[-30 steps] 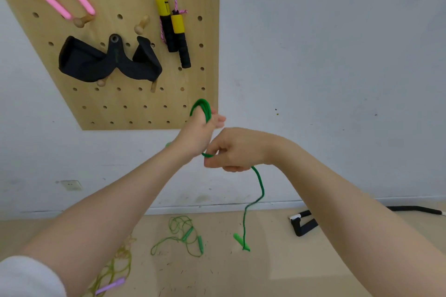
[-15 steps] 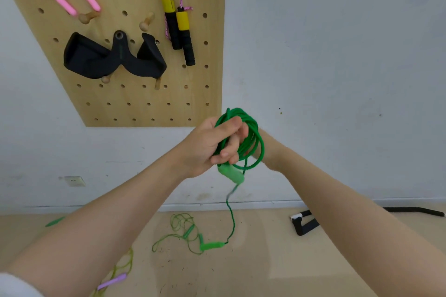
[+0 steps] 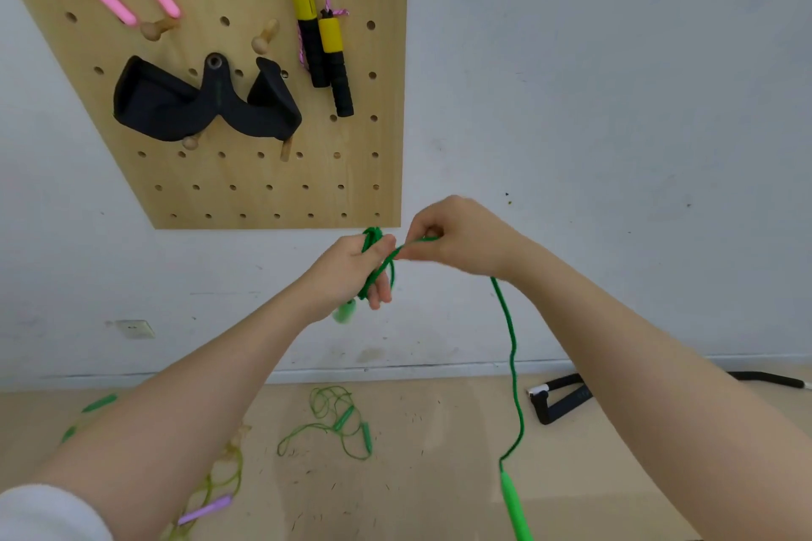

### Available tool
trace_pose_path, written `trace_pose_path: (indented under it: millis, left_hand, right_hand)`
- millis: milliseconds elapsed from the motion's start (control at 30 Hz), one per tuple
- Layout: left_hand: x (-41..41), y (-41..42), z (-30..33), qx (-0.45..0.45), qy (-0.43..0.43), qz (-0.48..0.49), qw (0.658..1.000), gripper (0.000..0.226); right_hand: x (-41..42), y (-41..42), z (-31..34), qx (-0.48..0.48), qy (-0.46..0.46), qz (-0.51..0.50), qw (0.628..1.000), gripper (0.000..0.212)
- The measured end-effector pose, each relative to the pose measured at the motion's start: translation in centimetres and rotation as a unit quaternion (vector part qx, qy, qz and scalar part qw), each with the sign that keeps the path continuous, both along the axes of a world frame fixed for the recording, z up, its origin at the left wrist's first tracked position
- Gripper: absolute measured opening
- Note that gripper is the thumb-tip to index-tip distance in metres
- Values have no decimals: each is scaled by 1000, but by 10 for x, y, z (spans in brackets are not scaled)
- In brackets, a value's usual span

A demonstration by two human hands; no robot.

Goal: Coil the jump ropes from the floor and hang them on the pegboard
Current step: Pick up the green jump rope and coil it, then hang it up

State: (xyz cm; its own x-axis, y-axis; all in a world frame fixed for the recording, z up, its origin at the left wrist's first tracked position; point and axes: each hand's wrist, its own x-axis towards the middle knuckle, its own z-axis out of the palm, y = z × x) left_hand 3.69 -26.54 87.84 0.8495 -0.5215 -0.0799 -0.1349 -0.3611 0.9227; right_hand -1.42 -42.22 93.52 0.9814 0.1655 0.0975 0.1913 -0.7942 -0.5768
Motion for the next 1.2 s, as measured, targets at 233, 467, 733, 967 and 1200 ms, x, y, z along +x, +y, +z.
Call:
trace_pose_path:
  millis: [233, 467, 733, 967, 1200]
  left_hand:
    - [-17, 3, 25, -243, 239, -163, 926, 65]
    - [-8, -2, 27, -424, 264, -23, 866, 33]
    - [16, -1, -19, -97, 124, 209, 965, 32]
    - [-17, 9, -3, -145, 243, -52, 958, 62]
    - [-24, 8, 20, -393, 335, -97, 851, 38]
  right_hand:
    - [6, -9, -16, 216, 13, -38, 976, 29]
    - [2, 1, -45, 79, 192, -5, 978, 25]
    - [-6, 26, -16, -175, 85, 118, 974, 24]
    - [11, 4, -3, 66, -27, -77, 995, 36]
    - [13, 5, -39, 226, 84, -64, 968, 20]
